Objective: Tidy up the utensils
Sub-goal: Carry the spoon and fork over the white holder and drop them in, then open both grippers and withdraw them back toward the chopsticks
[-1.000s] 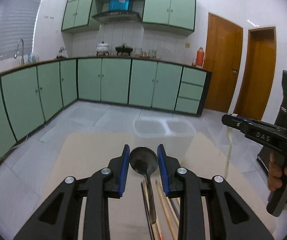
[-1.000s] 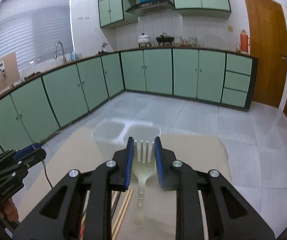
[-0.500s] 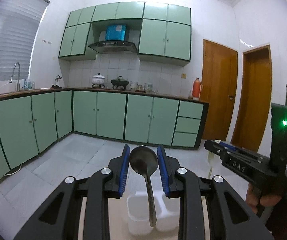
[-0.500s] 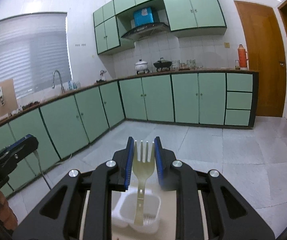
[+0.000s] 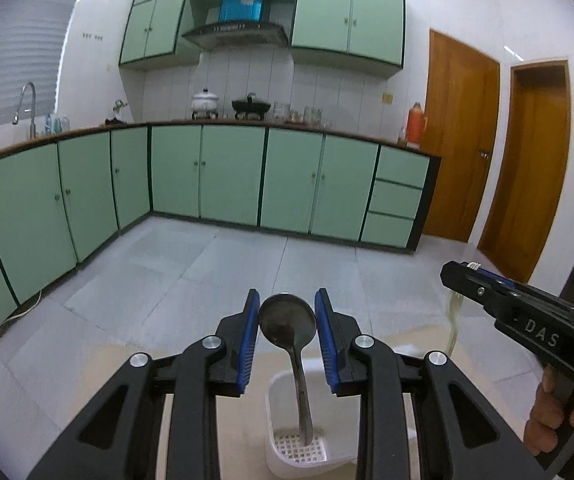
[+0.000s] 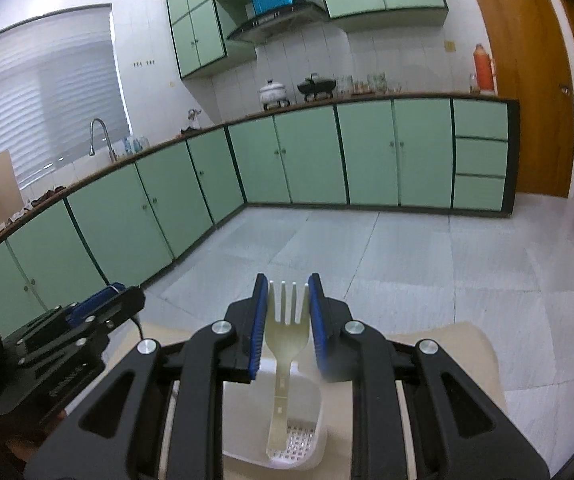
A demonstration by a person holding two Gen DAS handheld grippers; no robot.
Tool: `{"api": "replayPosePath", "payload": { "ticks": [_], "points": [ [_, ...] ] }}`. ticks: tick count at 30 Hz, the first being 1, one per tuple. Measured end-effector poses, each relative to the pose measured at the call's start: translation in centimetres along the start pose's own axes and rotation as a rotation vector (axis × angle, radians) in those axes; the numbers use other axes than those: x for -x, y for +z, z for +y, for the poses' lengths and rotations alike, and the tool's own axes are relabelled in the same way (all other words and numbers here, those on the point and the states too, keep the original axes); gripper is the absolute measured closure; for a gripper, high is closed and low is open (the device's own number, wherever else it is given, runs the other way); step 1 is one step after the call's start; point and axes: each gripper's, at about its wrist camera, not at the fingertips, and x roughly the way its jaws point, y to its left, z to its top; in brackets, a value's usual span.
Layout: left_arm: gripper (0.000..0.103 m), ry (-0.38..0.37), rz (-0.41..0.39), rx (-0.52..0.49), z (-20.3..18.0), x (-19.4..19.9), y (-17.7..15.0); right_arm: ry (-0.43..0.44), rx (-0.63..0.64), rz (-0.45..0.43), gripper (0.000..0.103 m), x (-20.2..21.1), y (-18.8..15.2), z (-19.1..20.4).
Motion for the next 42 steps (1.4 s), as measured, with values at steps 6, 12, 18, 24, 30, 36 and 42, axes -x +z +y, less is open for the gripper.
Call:
{"api": "replayPosePath", "payload": {
  "ticks": [6, 12, 18, 24, 30, 36, 42],
  "points": [
    [0.072, 0.002, 0.042, 0.015, 0.6, -0.5, -1.8, 0.005, -0.005, 0.047, 0.081, -0.8, -1.9, 0.1],
    [0.061, -0.002, 0.008, 0.023, 0.8, 1.6, -1.5, 0.009, -0.011, 0.029, 0.069, 0.9, -2.1, -0.1],
    [0.051, 0.010, -0.019, 0.033, 1.3, 5.5, -1.5, -0.009, -0.032, -0.012, 0.057, 5.1, -3.0, -0.9],
    [0.043, 0.026, -0.005, 0.032, 1.2, 10.9, -4.9, -0.051, -0.024, -0.019, 0.046, 10.3, -7.4, -0.9],
    [0.043, 0.047, 0.094, 0.031, 0.9, 14.7, -11.3, -0.085, -0.015, 0.060, 0.046, 14.8, -14.9, 0.3],
    [0.043, 0.051, 0.207, 0.008, 0.4, 16.9, -17.3, -0.086, -0.027, 0.137, 0.046, 17.7, -20.9, 2.6],
    [0.043, 0.038, 0.277, 0.021, 0.2, 18.2, -20.7, -0.086, 0.001, 0.205, 0.046, 18.7, -25.0, 4.6]
  ]
}}
